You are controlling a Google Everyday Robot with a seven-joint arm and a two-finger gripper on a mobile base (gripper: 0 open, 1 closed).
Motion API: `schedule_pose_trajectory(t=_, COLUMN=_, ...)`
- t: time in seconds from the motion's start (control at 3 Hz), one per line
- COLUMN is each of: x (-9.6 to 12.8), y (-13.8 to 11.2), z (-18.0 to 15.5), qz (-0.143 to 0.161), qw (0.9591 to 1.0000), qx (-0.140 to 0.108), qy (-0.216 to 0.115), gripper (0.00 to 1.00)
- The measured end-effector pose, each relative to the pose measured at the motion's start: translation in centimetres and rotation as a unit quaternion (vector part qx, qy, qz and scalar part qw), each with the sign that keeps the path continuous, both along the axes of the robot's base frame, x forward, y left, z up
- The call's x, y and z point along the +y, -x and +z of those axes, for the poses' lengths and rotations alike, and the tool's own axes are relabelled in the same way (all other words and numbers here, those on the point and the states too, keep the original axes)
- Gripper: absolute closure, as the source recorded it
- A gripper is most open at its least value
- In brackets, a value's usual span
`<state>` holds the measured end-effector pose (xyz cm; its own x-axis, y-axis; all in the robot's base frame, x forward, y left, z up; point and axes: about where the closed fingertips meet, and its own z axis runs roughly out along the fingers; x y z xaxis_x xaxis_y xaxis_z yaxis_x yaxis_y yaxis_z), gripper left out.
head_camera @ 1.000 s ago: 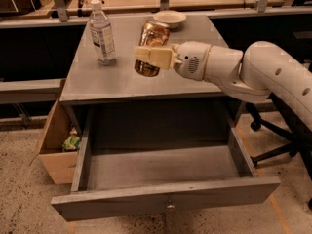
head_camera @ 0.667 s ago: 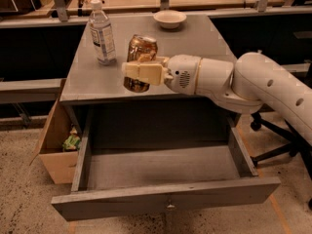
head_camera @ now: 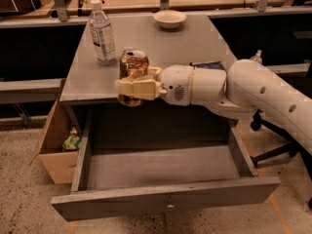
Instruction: Place orange can into top drawer
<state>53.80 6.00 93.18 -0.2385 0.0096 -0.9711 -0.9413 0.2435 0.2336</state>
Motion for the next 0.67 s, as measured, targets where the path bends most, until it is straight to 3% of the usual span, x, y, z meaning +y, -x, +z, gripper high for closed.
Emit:
schedule_pose_trajectory(t=0.33, x=0.7, y=0.3, z=-2.8, qz=0.044, qw=0.9981, qx=-0.005, qy=0.043, gripper=1.00)
schedule_pose_trajectory(t=0.67, x=1.1, y=0.6, z=-7.5, qz=0.114, qw=0.9898, qx=-0.035, qy=0.077, gripper=1.00)
